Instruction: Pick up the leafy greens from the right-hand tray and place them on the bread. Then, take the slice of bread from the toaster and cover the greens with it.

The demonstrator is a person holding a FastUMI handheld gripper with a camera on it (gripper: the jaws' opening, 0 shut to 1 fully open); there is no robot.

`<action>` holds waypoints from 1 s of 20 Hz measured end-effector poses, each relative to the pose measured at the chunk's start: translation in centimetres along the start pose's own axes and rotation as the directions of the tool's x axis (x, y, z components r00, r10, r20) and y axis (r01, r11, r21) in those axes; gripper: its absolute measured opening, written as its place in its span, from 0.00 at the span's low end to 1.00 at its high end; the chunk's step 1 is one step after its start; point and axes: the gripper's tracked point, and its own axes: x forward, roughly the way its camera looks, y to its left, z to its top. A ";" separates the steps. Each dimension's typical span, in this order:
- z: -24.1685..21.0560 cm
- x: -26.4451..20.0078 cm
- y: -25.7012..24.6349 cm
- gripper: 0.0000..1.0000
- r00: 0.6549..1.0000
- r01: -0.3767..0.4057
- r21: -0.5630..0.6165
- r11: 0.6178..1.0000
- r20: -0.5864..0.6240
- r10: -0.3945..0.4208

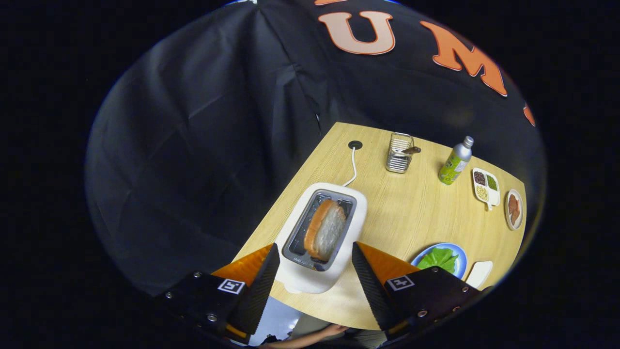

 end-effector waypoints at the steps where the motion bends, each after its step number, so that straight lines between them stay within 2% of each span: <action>1: -0.3 0.7 0.4 0.90 1.000 0.005 -0.004 1.000 -0.015 -0.005; 6: -1.0 4.6 -0.4 0.84 0.995 0.077 -0.013 0.997 -0.058 -0.078; 12: -1.0 6.2 -1.7 0.74 0.988 0.135 0.023 0.991 -0.084 -0.132; 15: -1.4 6.5 -1.8 0.65 0.989 0.117 0.030 0.993 -0.098 -0.114; 17: -1.2 6.3 -2.4 0.55 0.990 0.118 0.052 0.992 -0.090 -0.113; 20: -0.6 6.2 -3.2 0.34 0.992 0.111 0.107 0.988 -0.074 -0.104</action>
